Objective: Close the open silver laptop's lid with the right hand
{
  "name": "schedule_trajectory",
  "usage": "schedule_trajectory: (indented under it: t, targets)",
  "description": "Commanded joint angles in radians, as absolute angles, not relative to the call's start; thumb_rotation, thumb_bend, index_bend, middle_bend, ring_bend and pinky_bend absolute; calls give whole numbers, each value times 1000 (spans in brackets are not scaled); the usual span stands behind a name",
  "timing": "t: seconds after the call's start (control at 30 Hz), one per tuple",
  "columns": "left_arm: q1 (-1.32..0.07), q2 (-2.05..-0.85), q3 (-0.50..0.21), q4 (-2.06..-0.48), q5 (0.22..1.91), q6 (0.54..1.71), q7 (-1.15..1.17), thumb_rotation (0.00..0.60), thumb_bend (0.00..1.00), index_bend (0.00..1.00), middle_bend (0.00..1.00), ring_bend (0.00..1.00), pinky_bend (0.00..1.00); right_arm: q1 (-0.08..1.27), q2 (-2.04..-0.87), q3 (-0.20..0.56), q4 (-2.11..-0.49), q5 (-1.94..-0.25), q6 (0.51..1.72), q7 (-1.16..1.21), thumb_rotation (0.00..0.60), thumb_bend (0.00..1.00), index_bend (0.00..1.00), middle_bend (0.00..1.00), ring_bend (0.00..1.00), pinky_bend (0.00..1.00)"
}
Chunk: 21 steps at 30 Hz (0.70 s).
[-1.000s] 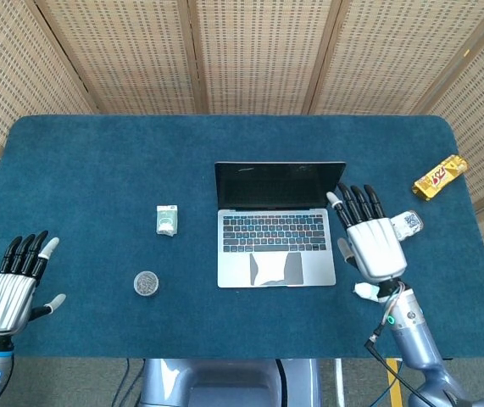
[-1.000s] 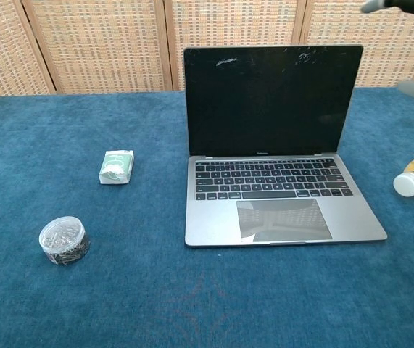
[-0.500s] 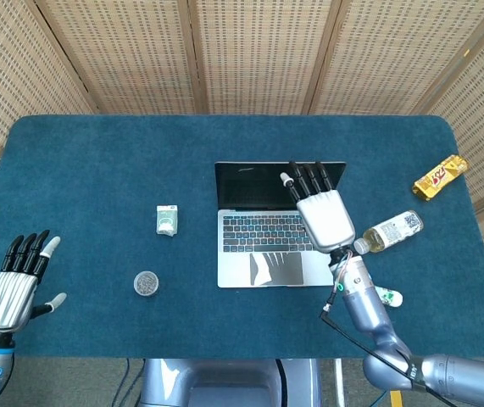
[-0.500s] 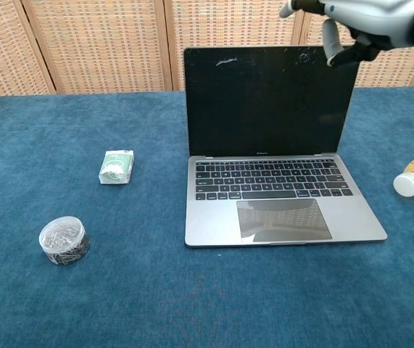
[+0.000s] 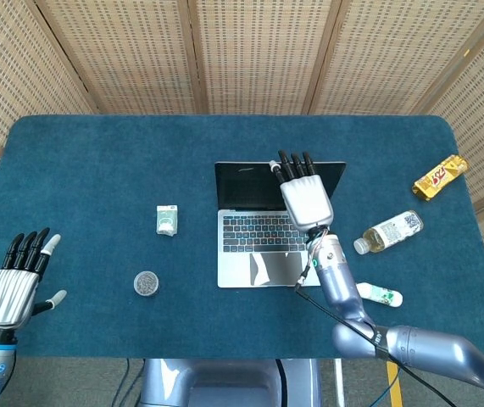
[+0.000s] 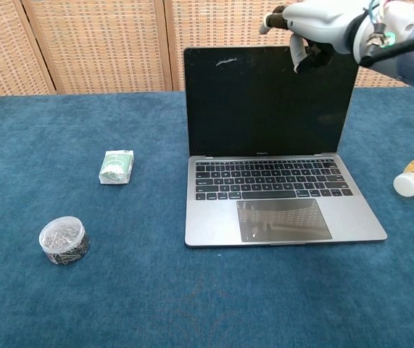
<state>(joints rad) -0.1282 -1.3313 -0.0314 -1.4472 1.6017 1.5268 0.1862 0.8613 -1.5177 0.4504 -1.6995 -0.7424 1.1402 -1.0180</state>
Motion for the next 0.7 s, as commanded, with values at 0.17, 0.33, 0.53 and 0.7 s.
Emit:
schedule_trajectory:
  t: [0.17, 0.33, 0.53, 0.7]
  targets:
    - [-137, -1338, -33, -1436, 1579, 1498, 189, 600, 0, 0, 0, 0, 0, 943, -1510, 483, -1676, -565, 1125, -1031, 600, 1000, 97, 21, 0, 0]
    - [-139, -1337, -36, -1436, 1576, 1500, 184, 600, 0, 0, 0, 0, 0, 981, -1498, 480, -1662, -515, 1141, -1046, 600, 1000, 105, 29, 0, 0]
    - [-142, -1338, -34, -1433, 1577, 1498, 180, 600, 0, 0, 0, 0, 0, 1020, -1482, 480, -1660, -473, 1156, -1049, 600, 1000, 110, 35, 0, 0]
    - [-143, -1339, -31, -1431, 1579, 1498, 180, 600, 0, 0, 0, 0, 0, 1050, -1472, 474, -1647, -434, 1161, -1050, 600, 1000, 148, 73, 0, 0]
